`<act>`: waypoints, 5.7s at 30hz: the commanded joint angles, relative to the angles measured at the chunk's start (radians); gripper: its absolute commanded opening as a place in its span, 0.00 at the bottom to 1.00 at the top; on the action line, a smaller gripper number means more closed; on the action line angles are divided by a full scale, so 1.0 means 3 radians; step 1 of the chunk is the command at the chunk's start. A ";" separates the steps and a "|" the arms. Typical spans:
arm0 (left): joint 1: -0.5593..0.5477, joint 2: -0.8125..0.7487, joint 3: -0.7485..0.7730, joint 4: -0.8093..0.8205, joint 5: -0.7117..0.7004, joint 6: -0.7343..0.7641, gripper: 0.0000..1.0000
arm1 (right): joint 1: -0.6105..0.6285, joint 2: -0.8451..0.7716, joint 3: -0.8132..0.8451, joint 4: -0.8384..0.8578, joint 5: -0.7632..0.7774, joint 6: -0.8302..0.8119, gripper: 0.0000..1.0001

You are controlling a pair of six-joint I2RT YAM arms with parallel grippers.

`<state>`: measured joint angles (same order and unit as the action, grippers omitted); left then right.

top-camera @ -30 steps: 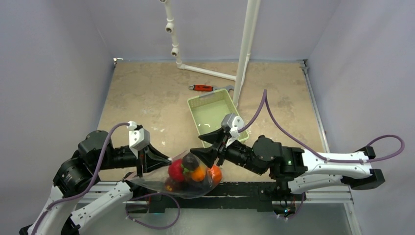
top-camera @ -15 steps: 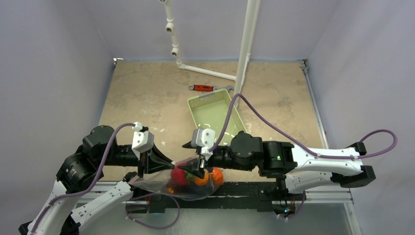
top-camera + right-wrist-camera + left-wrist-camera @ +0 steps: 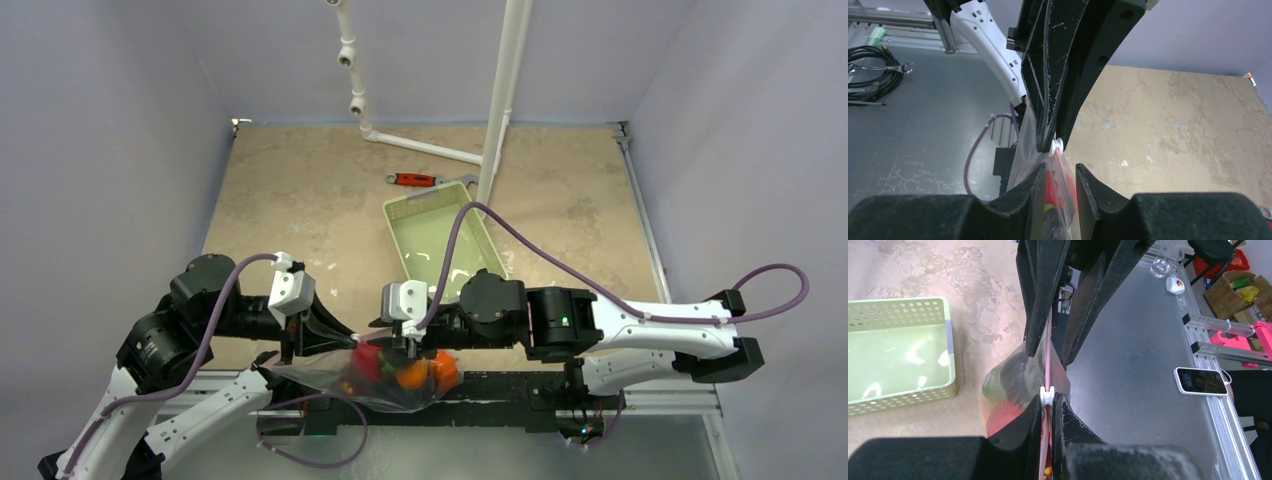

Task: Place the food in the zip-top bag and seal the zipper
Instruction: Zip the zipper food storage bag at the center of the board, then place the zipper food storage bag at the center of the board.

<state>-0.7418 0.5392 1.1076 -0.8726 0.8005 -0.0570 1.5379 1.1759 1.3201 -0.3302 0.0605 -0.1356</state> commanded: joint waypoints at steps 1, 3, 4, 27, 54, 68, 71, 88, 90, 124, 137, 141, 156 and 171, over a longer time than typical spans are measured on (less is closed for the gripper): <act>-0.0006 0.0029 0.0107 0.0168 0.0088 0.0083 0.00 | -0.0003 0.0033 0.0116 0.0043 -0.0155 -0.0039 0.30; -0.0006 0.0028 0.0103 0.0163 0.0083 0.0081 0.00 | -0.0003 0.0038 0.0098 0.0068 -0.0175 -0.0039 0.30; -0.0004 0.0028 0.0102 0.0164 0.0083 0.0076 0.00 | -0.0002 0.0039 0.0091 0.0084 -0.0176 -0.0042 0.30; -0.0003 -0.0051 0.0145 0.0100 -0.0147 -0.0047 0.00 | -0.0003 -0.0023 -0.0147 0.0211 0.1056 0.0423 0.00; -0.0007 -0.0154 0.0513 -0.0410 -0.0679 -0.0281 0.00 | -0.0003 -0.0109 -0.0330 -0.0512 0.3223 0.2083 0.00; -0.0004 -0.0178 0.0838 -0.0758 -0.1129 -0.0354 0.00 | -0.0071 0.0012 -0.0130 -0.1542 0.3805 0.3531 0.00; -0.0003 -0.0209 0.0897 -0.0837 -0.1316 -0.0395 0.00 | -0.0093 -0.0052 -0.0158 -0.1538 0.3830 0.3596 0.00; -0.0007 -0.0391 0.0873 -0.0694 -0.1586 -0.0563 0.00 | -0.0110 -0.0260 -0.0345 -0.1121 0.3522 0.3250 0.00; -0.0003 -0.0396 0.0812 -0.0659 -0.1582 -0.0555 0.00 | -0.0110 -0.0323 -0.0420 -0.0895 0.3419 0.2989 0.00; -0.0005 0.0566 0.0503 0.0168 -0.0887 0.0175 0.68 | -0.0090 -0.1002 -0.1112 0.0870 0.1968 0.1234 0.00; -0.0003 0.0971 0.0135 0.0643 -0.0653 0.0393 0.69 | -0.0087 -0.1035 -0.1128 0.0901 0.1809 0.1240 0.00; -0.0004 0.1042 0.0113 0.0712 -0.0654 0.0451 0.69 | -0.0086 -0.1046 -0.1160 0.0960 0.1738 0.1212 0.00; -0.0006 0.1142 -0.0202 0.0749 -0.0463 0.0374 0.58 | -0.0085 -0.1102 -0.1184 0.1005 0.1730 0.1183 0.00; -0.0002 0.1138 -0.0345 0.0841 -0.0343 0.0252 0.00 | -0.0088 -0.1118 -0.1154 0.0874 0.1964 0.1404 0.00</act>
<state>-0.7414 0.8772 1.0039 -0.6510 0.6807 0.0345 1.5101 0.8680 0.9569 -0.1074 0.5941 0.2527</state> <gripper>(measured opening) 0.011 0.007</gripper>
